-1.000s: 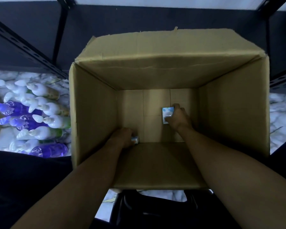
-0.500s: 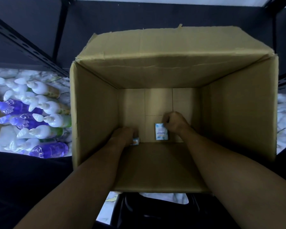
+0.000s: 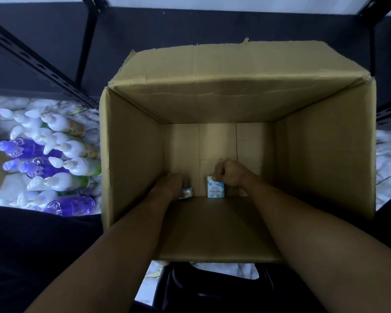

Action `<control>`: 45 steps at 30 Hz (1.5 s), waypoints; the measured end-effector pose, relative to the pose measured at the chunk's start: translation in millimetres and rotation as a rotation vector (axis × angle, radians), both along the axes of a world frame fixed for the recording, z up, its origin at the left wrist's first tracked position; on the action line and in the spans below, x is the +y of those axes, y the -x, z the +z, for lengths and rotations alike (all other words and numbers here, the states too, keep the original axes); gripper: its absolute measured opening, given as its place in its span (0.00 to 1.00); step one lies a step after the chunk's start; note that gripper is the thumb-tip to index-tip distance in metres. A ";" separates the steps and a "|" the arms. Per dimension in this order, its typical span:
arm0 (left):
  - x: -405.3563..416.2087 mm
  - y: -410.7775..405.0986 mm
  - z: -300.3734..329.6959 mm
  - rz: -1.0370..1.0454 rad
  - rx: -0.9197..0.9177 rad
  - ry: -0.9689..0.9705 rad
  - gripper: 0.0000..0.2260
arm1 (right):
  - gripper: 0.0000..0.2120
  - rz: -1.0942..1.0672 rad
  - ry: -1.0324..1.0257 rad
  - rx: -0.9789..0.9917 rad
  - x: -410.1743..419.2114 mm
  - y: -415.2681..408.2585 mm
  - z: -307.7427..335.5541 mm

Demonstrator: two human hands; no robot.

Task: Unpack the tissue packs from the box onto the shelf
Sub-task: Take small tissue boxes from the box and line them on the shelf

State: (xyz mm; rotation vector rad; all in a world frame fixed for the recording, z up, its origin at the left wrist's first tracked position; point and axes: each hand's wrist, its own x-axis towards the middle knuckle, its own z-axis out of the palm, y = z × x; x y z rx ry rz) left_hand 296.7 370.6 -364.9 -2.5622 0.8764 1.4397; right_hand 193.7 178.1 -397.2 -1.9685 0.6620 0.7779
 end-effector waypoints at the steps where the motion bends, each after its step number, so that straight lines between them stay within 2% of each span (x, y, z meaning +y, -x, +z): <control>1: -0.1 -0.1 0.2 0.001 -0.002 -0.002 0.12 | 0.10 0.001 -0.013 0.003 0.3 -1.1 0.2; 4: -1.3 -0.4 0.5 0.024 -0.007 -0.002 0.12 | 0.14 0.005 -0.093 0.027 -0.6 0.1 1.9; 6: -2.3 -0.6 2.5 0.036 -0.007 0.015 0.12 | 0.18 0.029 -0.167 0.146 -0.7 4.3 3.5; 8: -2.8 -1.0 2.7 0.053 -0.004 0.036 0.11 | 0.15 0.091 -0.210 0.260 -0.2 6.9 3.5; 10: -3.5 -1.4 4.8 0.075 -0.012 0.062 0.11 | 0.12 0.037 -0.254 0.242 -1.4 5.1 5.5; 16: -16.1 -9.7 25.6 0.165 -0.030 0.176 0.08 | 0.14 -0.021 -0.154 0.029 -18.7 -1.6 27.6; 21: -27.4 -21.6 53.5 0.142 -0.119 0.233 0.13 | 0.15 -0.079 0.005 -0.168 -30.3 -15.4 58.7; 27: -34.6 -32.9 96.0 0.138 -0.246 0.388 0.14 | 0.16 -0.112 0.187 -0.403 -39.4 -20.7 103.6; 34: -32.6 -42.6 161.9 0.190 -0.370 0.596 0.10 | 0.17 -0.113 0.356 -0.719 -41.5 -17.7 175.3; 45: -16.6 -57.6 283.3 0.191 -0.625 1.001 0.20 | 0.16 -0.140 0.530 -1.062 -38.4 -21.1 301.9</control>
